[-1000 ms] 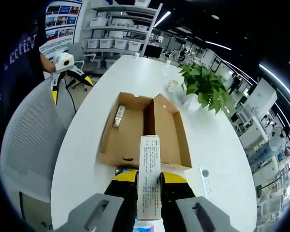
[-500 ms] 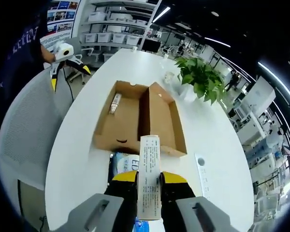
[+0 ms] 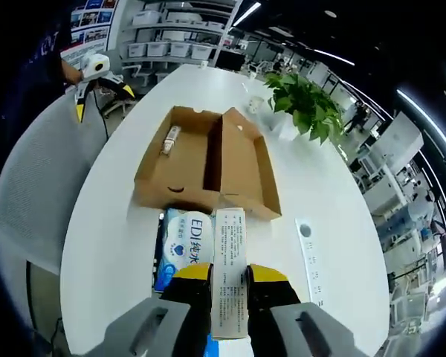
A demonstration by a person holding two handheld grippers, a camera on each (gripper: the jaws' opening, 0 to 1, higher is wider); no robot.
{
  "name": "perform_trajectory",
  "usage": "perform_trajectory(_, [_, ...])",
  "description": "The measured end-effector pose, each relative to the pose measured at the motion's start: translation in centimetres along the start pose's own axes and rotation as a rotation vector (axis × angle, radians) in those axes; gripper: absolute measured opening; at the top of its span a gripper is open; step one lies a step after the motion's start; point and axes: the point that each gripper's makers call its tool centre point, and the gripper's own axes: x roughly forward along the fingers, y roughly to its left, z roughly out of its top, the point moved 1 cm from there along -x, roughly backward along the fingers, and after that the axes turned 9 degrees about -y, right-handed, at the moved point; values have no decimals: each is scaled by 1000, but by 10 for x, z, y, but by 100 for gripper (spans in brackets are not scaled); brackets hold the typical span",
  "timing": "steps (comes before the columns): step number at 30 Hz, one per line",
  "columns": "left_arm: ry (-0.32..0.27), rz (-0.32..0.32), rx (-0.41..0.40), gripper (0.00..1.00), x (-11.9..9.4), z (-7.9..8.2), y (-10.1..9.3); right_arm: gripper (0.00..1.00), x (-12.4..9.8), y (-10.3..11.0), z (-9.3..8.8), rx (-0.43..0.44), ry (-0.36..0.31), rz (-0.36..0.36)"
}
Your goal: Operate the shoe box by opening the lid, removing the specified soft item, and placing it in the target area until the item is outside and the box remains undamaged.
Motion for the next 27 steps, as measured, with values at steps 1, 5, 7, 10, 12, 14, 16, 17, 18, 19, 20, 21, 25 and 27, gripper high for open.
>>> perform_trajectory(1, [3, 1, 1, 99, 0, 0, 0, 13, 0, -1, -2, 0, 3, -1])
perform_trajectory(5, [7, -2, 2, 99, 0, -1, -1, 13, -2, -4, -12, 4, 14, -7])
perform_trajectory(7, [4, -3, 0, 99, 0, -1, -1, 13, -2, -5, -18, 7, 18, -7])
perform_trajectory(10, [7, -2, -6, 99, 1, -1, -1, 13, -4, -5, -25, 7, 28, -11])
perform_trajectory(12, [9, -2, -4, 99, 1, -1, -1, 13, -5, -7, -31, 9, 33, -13])
perform_trajectory(14, [6, -4, -5, 99, 1, -1, -2, 13, -6, -8, -37, 11, 41, -14])
perform_trajectory(16, [6, -4, -7, 99, 1, -1, -2, 13, -6, -10, -43, 12, 49, -18])
perform_trajectory(17, [3, -5, -7, 99, 1, 0, -2, 13, -6, -11, -46, 15, 50, -19])
perform_trajectory(18, [0, -3, -10, 99, 1, 0, -2, 13, -6, -12, -48, 15, 51, -21])
perform_trajectory(19, [-4, -1, -15, 99, 1, 1, -2, 13, -6, -13, -51, 16, 55, -21])
perform_trajectory(20, [-5, 0, -17, 99, 1, 1, -1, 13, -6, -13, -54, 14, 59, -21])
perform_trajectory(21, [-6, 3, -20, 99, 1, 1, -1, 13, -6, -14, -56, 17, 62, -24])
perform_trajectory(25, [-8, 10, -26, 99, 1, 1, 0, 13, -5, -15, -65, 18, 76, -26])
perform_trajectory(27, [-5, 10, -29, 99, 1, 1, 0, 13, -5, -15, -69, 19, 84, -24])
